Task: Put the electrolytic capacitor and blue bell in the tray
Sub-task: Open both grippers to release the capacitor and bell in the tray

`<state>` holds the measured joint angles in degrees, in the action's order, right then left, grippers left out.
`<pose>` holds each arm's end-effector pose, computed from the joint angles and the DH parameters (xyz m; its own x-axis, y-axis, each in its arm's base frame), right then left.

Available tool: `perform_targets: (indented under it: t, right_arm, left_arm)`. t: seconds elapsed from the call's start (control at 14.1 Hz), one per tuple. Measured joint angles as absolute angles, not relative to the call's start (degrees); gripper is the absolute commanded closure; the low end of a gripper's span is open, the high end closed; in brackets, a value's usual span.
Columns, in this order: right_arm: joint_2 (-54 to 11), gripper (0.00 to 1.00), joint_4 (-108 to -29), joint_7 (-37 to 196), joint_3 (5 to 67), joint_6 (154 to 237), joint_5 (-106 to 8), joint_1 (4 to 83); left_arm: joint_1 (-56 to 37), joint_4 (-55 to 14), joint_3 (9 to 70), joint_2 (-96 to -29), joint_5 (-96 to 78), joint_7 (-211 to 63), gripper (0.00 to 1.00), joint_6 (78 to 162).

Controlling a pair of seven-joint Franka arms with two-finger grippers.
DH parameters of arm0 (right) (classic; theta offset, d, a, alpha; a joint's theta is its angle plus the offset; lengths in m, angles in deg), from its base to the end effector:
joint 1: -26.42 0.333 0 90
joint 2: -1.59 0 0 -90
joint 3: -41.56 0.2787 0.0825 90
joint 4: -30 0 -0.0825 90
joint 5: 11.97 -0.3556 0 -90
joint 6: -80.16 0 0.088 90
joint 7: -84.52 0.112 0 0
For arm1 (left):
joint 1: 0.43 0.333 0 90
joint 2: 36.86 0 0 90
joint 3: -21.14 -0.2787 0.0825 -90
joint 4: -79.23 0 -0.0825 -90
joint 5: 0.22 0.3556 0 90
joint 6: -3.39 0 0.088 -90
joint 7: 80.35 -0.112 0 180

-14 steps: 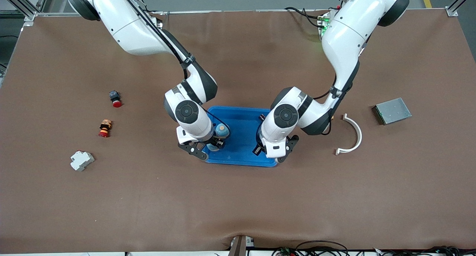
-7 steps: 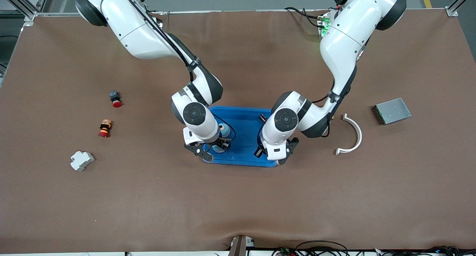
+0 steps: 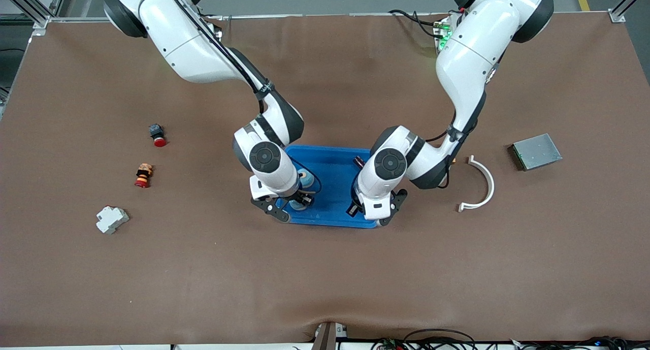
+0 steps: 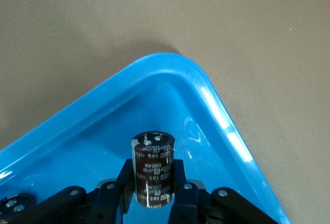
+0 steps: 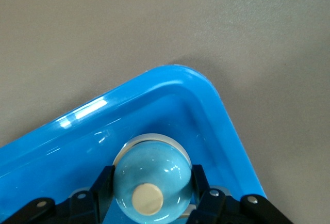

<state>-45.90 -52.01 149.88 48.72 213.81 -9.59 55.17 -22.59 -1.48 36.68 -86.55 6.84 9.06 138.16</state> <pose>0.5636 0.3886 0.1958 0.8630 -0.5048 -0.0218 -0.5044 -0.8582 -0.0959 0.5678 -0.3917 0.1931 0.6044 0.7892 -0.1086 0.7964 -0.5951 0.1073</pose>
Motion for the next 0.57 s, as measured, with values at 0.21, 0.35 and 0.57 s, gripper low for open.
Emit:
perform_targets:
  t: [0.21, 0.35, 0.57]
  right_arm:
    - [-46.4, 1.0, -52.0, 150.0, 48.7, 214.7, -8.4, 55.2]
    - [-46.8, 1.0, -52.0, 150.1, 48.7, 215.1, -7.9, 55.5]
    - [-47.1, 1.0, -52.0, 150.4, 48.6, 215.3, -7.5, 55.7]
  left_arm:
    - [-22.6, -1.5, 36.6, -86.6, 7.1, 9.1, 0.29, 138.2]
    - [-22.6, -1.5, 36.6, -86.6, 7.6, 9.1, 0.0, 138.2]
    - [-22.6, -1.5, 36.5, -86.6, 7.8, 9.1, 0.0, 138.2]
